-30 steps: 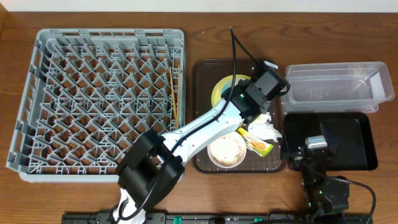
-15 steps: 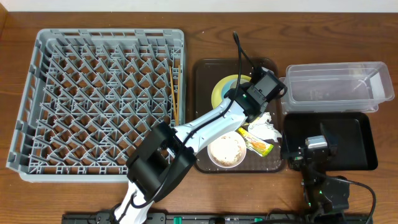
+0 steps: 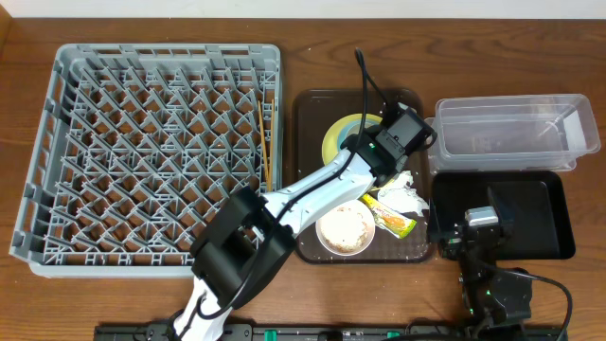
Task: Sort waste into correct bins and load items into the dishwasher rack
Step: 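Lift the white cup and carry it over the grey rack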
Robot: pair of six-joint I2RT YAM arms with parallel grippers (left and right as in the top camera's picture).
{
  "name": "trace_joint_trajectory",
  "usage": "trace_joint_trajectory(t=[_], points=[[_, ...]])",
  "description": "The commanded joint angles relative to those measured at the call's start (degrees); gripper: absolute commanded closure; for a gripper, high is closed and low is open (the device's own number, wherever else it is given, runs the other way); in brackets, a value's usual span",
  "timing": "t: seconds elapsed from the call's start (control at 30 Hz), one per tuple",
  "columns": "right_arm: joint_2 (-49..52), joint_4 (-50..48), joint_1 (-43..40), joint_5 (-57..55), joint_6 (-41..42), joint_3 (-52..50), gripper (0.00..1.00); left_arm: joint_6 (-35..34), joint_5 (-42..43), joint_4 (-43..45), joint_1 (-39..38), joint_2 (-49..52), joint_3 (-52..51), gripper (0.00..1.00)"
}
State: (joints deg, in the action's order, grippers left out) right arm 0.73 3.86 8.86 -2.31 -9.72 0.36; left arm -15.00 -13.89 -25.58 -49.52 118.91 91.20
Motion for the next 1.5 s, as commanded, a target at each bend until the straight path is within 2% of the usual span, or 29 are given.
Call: trace_joint_trajectory(t=[0.0,0.17,0.27,0.43,0.57,0.63,0.77,0.9,1.13,1.47], points=[[-0.15,0.22,0.0,0.0,-0.2,-0.07,0.01,-0.02,-0.79,-0.81,0.37,-5.95,-0.33,0.94],[-0.15,0.22,0.0,0.0,-0.2,-0.07,0.01,-0.74,0.07,-3.23,1.27,-13.4,-0.33,0.94],[-0.15,0.22,0.0,0.0,-0.2,-0.07,0.01,-1.66,6.23,-4.15,3.34,-17.66,-0.33,0.94],[-0.15,0.22,0.0,0.0,-0.2,-0.07,0.01,-7.72,26.08,-4.07,12.85,-23.71,-0.33,0.94],[-0.15,0.22,0.0,0.0,-0.2,-0.07,0.01,-14.86,45.92,-3.41,25.57,-24.46,-0.33,0.94],[-0.15,0.22,0.0,0.0,-0.2,-0.07,0.01,-17.99,56.54,-2.6,33.14,-23.06,-0.33,0.94],[-0.15,0.22,0.0,0.0,-0.2,-0.07,0.01,-23.78,73.29,1.44,43.45,-18.32,-0.33,0.94],[-0.15,0.22,0.0,0.0,-0.2,-0.07,0.01,-27.39,83.89,4.37,49.29,-11.76,-0.33,0.94],[-0.15,0.22,0.0,0.0,-0.2,-0.07,0.01,-27.78,91.76,5.29,51.49,-1.92,-0.33,0.94],[-0.13,0.22,0.0,0.0,-0.2,-0.07,0.01,-27.04,87.27,8.15,51.49,0.52,-0.33,0.94]])
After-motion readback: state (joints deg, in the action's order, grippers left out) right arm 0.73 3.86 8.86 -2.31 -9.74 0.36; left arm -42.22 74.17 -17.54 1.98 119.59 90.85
